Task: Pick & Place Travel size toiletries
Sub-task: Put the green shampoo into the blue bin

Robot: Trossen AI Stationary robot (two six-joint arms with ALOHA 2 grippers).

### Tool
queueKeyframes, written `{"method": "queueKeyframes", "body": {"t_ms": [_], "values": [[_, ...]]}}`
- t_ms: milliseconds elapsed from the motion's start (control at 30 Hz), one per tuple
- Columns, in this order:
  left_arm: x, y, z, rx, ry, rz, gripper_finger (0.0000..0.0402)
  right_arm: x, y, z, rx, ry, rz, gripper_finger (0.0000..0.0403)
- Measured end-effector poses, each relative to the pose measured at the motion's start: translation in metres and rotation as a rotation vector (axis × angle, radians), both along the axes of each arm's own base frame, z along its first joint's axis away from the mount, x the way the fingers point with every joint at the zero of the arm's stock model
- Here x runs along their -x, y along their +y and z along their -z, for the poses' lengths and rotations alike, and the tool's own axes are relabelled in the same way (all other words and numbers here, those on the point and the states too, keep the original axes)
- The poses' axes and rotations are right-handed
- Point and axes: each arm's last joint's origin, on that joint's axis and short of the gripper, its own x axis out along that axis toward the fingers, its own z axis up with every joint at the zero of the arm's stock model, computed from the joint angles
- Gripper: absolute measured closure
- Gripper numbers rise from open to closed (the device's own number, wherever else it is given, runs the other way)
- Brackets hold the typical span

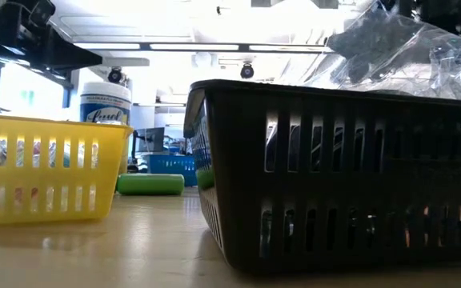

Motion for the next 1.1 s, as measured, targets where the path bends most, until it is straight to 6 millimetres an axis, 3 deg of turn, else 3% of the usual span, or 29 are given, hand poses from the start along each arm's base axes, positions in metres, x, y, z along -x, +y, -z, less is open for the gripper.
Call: {"method": "queueKeyframes", "body": {"t_ms": [267,500,733,867,967,1100], "values": [[0.000,0.001,-0.002,-0.016,-0.012,-0.024,0.0401,-0.067,0.000,-0.021,0.035,0.314,0.048,0.0399],[0.000,0.001,-0.001,-0.016,-0.010,-0.024,0.0401,-0.138,0.002,-0.022,0.089,0.617,0.016,0.0399],[0.000,0.001,-0.001,-0.010,-0.003,-0.023,0.0401,-0.207,0.013,-0.013,0.229,0.725,-0.094,0.0399],[0.000,0.001,0.000,0.012,-0.006,-0.023,0.0401,-0.241,0.017,-0.007,0.202,0.751,-0.123,0.0394],[0.000,0.001,0.001,0.031,-0.004,-0.023,0.0401,-0.261,0.018,0.003,0.138,0.817,-0.210,0.0363],[0.000,0.001,0.001,0.035,0.001,-0.023,0.0401,-0.284,0.028,0.020,0.137,0.873,-0.281,0.0276]]}}
